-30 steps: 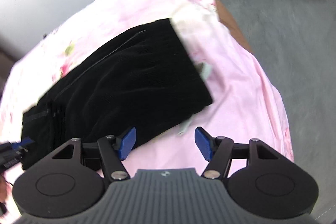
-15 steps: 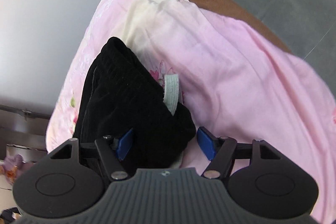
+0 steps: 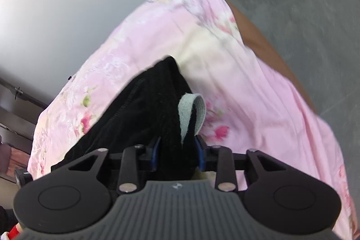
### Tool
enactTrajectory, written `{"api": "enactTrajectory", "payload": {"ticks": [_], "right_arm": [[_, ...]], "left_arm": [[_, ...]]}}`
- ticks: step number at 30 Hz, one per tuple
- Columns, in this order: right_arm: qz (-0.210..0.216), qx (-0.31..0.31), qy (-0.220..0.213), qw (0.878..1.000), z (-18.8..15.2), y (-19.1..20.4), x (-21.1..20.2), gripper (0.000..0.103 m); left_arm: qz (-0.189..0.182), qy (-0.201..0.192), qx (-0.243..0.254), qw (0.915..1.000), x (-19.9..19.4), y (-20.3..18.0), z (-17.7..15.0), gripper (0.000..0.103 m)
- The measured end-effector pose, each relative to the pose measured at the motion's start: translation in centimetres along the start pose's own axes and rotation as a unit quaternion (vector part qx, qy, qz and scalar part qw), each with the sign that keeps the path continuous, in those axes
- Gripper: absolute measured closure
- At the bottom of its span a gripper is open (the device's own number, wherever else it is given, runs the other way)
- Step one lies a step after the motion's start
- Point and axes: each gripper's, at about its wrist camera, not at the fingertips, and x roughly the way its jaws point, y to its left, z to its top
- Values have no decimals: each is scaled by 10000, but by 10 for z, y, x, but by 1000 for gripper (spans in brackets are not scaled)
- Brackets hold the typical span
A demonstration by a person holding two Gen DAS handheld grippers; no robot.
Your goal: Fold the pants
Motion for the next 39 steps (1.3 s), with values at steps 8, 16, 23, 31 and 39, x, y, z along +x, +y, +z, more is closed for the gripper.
{"api": "enactTrajectory", "payload": {"ticks": [8,16,23,31,39], "right_arm": [[-217,-1031,-347,9938,-4,129,-33,81],[-86,-2110,-433,9765,-34,279,-25,83],[372,-3033,-42,9522,-94,396,11,84],[451,-3826,1239,9145,-198,454,110,83],[477,-4268,1802,8849,-254,451,167,68]], "left_arm": [[-789,-655,-731,9920,-57,53,-10,71],[-503,-880,-817,9915,-108,144,-50,71],[-348,-692,-1451,9864,-114,221,-108,72],[-699,-583,-1636,9823,-92,267,-122,77],[-1025,-793,-1803,9750,-86,280,-124,77]]}}
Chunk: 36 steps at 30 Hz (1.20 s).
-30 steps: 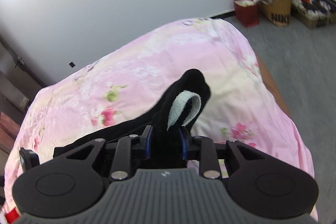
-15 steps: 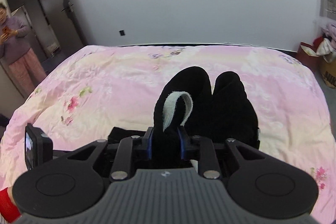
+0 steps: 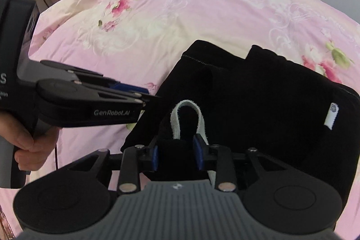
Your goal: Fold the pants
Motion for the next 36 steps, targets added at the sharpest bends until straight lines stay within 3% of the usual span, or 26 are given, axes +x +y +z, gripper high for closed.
{"api": "enactTrajectory", "payload": {"ticks": [3,4,7,10,14,16,21,24,28,31,34,35,36], "right_arm": [[196,58,67,9998,5,-5,-11,58],[172,111,85,9998,6,-8,-18,49],[-100,172,46,9998,7,-28,-47,42],[-699,307,44,9971,3,-58,-68,40],[-1338,543,238,9892,-13,-106,-79,42],[-1471,607,295,9868,-25,-126,-79,43],[-1354,841,414,9863,-55,-166,-69,51],[-1068,936,389,9891,-65,-175,-58,57],[-481,924,520,9932,-76,-166,-34,54],[-695,362,529,9955,-83,-149,-26,53],[-499,665,462,9955,-82,-159,-31,53],[-455,761,445,9951,-83,-162,-35,53],[-425,820,434,9948,-84,-164,-38,53]], "left_arm": [[-102,-182,-42,9998,-8,-2,7,77],[-147,-229,-64,9996,-11,-3,9,77],[-268,-337,-156,9989,-15,-11,18,77],[-335,-360,-247,9985,-14,-23,26,77],[-465,-249,-346,9980,-1,-41,32,55],[-481,-171,-485,9975,10,-47,34,50],[-261,45,-637,9976,37,-56,36,43],[-317,113,-801,9962,50,-57,38,35],[-456,108,-1154,9922,61,-58,43,29],[-218,1,-1007,9947,63,-72,43,37],[-49,-175,-623,9979,50,-87,43,60],[17,-243,-472,9986,41,-91,45,74],[-34,-272,-382,9989,33,-94,47,76]]}}
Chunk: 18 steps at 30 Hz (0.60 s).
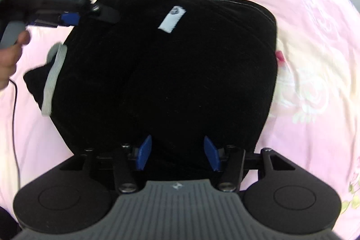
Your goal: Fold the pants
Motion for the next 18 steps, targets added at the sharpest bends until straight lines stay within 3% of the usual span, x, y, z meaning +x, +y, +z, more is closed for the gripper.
{"api": "enactTrajectory", "payload": {"ticks": [3,7,14,16,18], "right_arm": [[93,161,-73,9998,1,-5,-12,54],[20,281,-331,9991,6,-11,-37,53],[22,226,-548,9982,10,-5,-43,53],[39,167,-560,9983,13,-1,-36,71],[12,115,-631,9979,19,2,-29,81]], "left_arm": [[25,-127,412,9991,-28,-14,8,78],[105,-56,585,9982,-53,-19,18,79],[339,368,234,9985,-45,20,19,79],[293,584,-24,9979,-30,38,12,79],[383,710,-93,9967,-14,50,6,78]]}}
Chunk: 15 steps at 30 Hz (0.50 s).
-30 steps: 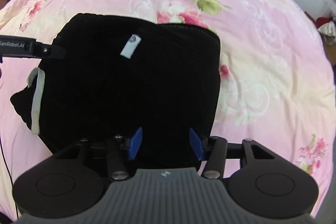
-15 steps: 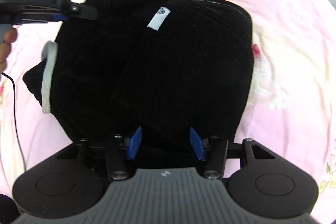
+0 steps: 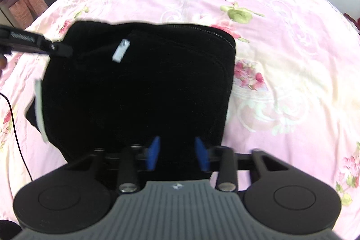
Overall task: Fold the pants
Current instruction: 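Open both tools and release the folded sweatpants on the bed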
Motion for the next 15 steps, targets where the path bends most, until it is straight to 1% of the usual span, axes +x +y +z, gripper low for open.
{"api": "enactTrajectory", "payload": {"ticks": [3,5,9,12,15], "right_arm": [[-146,6,-88,9999,18,-3,11,87],[-200,-2,-139,9997,31,-3,19,88],[-399,-180,10,9990,53,3,44,88],[-572,-191,177,9980,53,5,62,85],[-666,-159,169,9975,50,-1,71,84]], "left_arm": [[237,136,-32,9996,22,13,0,73],[316,267,-20,9991,31,16,1,71],[394,286,181,9986,38,16,-1,70],[409,228,240,9986,45,19,-6,68],[370,155,222,9989,46,21,-8,68]]}}
